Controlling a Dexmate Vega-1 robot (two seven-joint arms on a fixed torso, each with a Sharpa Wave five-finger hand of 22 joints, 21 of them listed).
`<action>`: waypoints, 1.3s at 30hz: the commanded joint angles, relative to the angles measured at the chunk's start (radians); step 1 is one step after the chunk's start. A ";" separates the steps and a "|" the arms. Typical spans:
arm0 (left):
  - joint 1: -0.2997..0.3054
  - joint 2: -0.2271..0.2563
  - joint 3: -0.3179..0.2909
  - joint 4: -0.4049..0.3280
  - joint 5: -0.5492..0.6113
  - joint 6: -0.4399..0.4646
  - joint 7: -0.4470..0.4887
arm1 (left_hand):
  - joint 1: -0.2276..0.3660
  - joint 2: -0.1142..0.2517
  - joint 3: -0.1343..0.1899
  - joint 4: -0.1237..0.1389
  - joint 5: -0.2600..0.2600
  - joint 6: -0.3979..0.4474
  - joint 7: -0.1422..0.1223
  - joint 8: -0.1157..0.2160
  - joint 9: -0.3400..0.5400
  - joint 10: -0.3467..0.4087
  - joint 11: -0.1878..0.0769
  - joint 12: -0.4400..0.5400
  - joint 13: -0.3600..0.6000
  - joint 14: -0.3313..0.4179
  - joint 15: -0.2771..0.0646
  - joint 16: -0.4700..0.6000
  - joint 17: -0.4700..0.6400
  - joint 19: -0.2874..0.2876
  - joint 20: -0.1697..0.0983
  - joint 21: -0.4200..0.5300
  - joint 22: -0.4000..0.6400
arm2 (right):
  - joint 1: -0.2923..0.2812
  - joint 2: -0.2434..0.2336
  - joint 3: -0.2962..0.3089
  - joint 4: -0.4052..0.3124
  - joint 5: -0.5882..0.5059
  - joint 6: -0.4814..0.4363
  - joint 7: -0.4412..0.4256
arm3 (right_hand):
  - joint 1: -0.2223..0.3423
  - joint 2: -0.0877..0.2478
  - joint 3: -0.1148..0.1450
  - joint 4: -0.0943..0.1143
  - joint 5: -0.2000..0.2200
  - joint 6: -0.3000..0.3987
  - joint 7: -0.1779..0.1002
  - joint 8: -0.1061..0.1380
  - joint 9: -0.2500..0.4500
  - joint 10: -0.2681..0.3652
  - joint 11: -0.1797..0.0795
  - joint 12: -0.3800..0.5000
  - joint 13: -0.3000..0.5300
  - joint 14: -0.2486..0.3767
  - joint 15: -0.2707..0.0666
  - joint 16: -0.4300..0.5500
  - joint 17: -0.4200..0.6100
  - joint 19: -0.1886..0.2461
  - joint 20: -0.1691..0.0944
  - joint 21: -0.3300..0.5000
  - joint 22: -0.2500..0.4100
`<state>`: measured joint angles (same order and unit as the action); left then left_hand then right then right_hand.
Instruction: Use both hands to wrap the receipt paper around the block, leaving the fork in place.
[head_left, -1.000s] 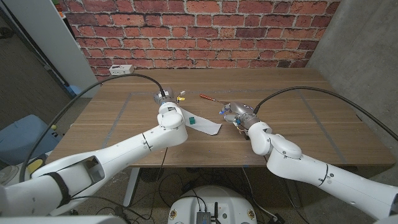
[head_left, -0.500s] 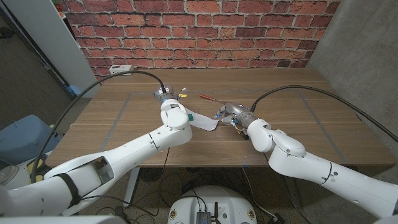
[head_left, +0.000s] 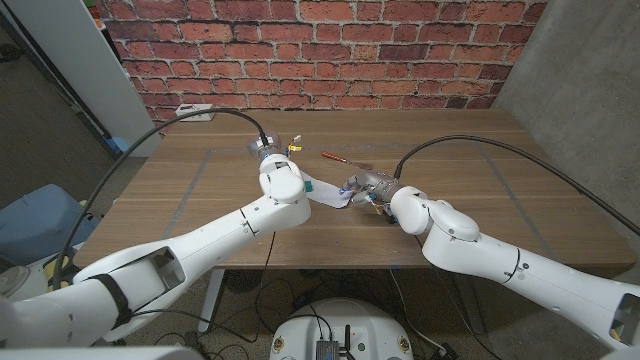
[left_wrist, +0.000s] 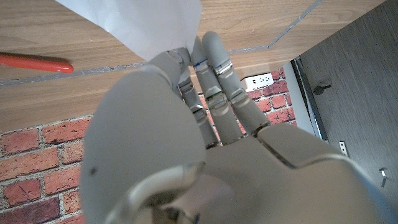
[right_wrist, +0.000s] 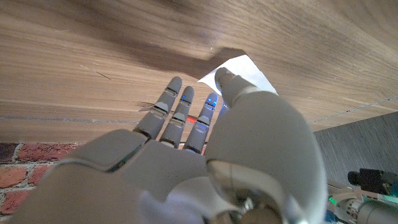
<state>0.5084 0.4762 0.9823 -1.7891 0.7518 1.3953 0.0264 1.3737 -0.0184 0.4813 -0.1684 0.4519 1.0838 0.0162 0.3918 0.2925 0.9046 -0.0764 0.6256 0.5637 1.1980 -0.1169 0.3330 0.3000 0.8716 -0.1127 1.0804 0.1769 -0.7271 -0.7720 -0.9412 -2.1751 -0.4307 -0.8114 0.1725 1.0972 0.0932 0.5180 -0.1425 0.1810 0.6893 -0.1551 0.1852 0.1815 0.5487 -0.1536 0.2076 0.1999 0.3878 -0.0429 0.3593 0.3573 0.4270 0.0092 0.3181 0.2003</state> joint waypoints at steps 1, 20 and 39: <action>-0.032 -0.003 0.014 -0.001 0.059 0.001 -0.110 | 0.003 0.000 0.012 0.000 0.012 -0.005 0.001 0.000 0.010 -0.009 -0.003 -0.003 0.006 0.126 -0.116 -0.005 0.007 0.005 -0.083 0.009 0.001 | 0.061 0.021 -0.046 0.054 -0.001 -0.033 0.074 | -0.030 -0.001 -0.003 0.015 0.001 0.006 -0.002 0.003 0.002 0.001 -0.005 -0.001 0.003 -0.008 -0.119 -0.012 0.002 -0.013 0.007 0.002 0.002; -0.159 0.081 0.083 -0.100 -0.214 -0.025 -0.139 | -0.004 0.000 0.020 0.001 0.032 -0.023 -0.001 -0.006 0.030 -0.024 -0.005 -0.009 0.016 0.120 -0.117 -0.014 0.019 -0.003 -0.084 0.020 0.001 | 0.125 0.029 -0.100 0.117 -0.022 -0.027 0.121 | -0.117 -0.015 -0.025 0.041 -0.005 0.007 0.016 0.005 0.001 0.001 0.011 -0.003 0.001 -0.015 -0.112 -0.028 0.001 -0.036 0.019 -0.004 -0.002; -0.196 0.056 0.165 -0.053 -0.054 0.001 -0.193 | -0.010 0.006 0.020 0.003 0.036 -0.039 -0.002 -0.013 0.046 -0.030 -0.002 -0.020 0.008 0.120 -0.117 -0.028 0.015 -0.009 -0.085 0.033 0.002 | 0.120 0.020 -0.091 0.115 -0.027 -0.060 0.117 | -0.214 -0.034 -0.046 0.055 -0.005 0.015 0.059 0.005 0.001 0.012 0.105 -0.002 0.001 0.020 -0.110 -0.032 0.000 -0.041 0.028 -0.006 -0.006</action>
<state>0.3075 0.5585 1.1202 -1.8864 0.4835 1.3788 -0.0473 1.3628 -0.0205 0.4963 -0.1670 0.4825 1.0423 0.0219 0.3803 0.3368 0.8758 -0.0766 0.6062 0.5697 1.2137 -0.1322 0.3058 0.3144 0.8705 -0.1130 1.1039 0.1771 -0.5959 -0.7394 -1.0433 -2.0483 -0.4545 -0.8441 0.3076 0.9071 0.0638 0.4763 -0.0937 0.1773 0.7090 -0.1033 0.1889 0.1817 0.5582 -0.0750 0.2033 0.2001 0.4020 -0.0431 0.3288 0.3548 0.3853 0.0286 0.3125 0.1936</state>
